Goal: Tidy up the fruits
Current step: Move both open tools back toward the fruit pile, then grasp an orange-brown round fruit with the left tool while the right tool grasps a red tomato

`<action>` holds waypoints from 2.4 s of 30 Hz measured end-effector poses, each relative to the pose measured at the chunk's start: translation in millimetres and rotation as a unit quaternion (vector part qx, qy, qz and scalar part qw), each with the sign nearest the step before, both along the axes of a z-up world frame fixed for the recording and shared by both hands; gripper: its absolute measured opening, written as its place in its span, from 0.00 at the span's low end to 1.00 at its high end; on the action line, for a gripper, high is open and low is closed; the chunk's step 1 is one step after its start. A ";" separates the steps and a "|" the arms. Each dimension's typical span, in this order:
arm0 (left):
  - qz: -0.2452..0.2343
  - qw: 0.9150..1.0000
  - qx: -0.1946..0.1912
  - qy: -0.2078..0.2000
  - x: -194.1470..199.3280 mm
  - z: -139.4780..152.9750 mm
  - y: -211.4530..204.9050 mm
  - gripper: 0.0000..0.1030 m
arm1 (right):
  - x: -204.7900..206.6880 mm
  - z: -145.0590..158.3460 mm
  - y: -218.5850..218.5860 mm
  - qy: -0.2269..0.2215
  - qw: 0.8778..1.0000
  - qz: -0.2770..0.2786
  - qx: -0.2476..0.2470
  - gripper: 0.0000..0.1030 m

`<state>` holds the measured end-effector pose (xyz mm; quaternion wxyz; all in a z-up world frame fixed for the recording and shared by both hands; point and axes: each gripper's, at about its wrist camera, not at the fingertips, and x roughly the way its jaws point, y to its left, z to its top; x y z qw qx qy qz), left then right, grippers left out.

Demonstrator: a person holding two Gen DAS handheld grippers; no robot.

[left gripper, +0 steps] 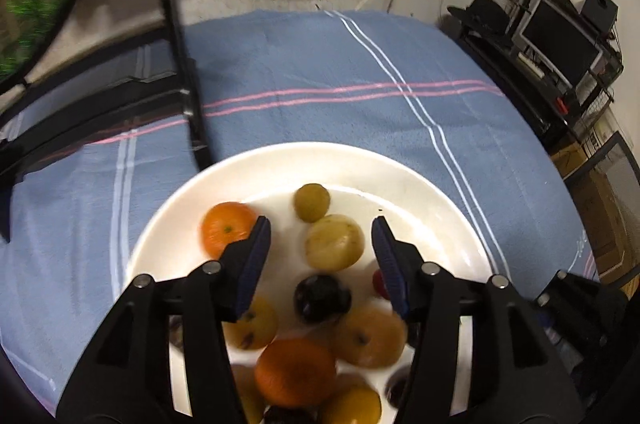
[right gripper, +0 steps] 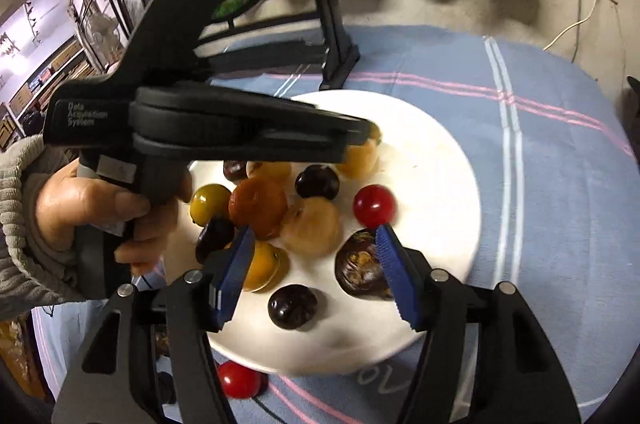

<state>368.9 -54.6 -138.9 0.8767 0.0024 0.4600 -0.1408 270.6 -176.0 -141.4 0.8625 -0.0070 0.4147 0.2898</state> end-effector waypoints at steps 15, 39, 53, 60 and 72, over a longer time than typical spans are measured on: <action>0.061 0.998 -0.003 0.034 -187.5 1.2 92.8 0.63 | -120.5 -4.0 -55.1 0.092 0.991 -0.086 0.037 0.62; 0.106 0.994 0.005 0.026 -233.5 -19.0 136.6 0.69 | -183.9 6.8 -78.3 0.115 0.984 -0.136 0.028 0.63; 0.072 0.997 0.021 0.033 -231.3 -31.6 101.8 0.69 | -180.4 0.9 -78.9 0.127 0.983 -0.129 0.027 0.63; 0.066 0.997 0.026 0.042 -225.5 -38.8 94.7 0.69 | -180.0 -2.7 -85.9 0.134 0.980 -0.140 0.032 0.63; 0.071 0.996 0.035 0.045 -220.2 -50.0 92.7 0.64 | -181.0 -8.3 -83.6 0.150 0.979 -0.140 0.025 0.63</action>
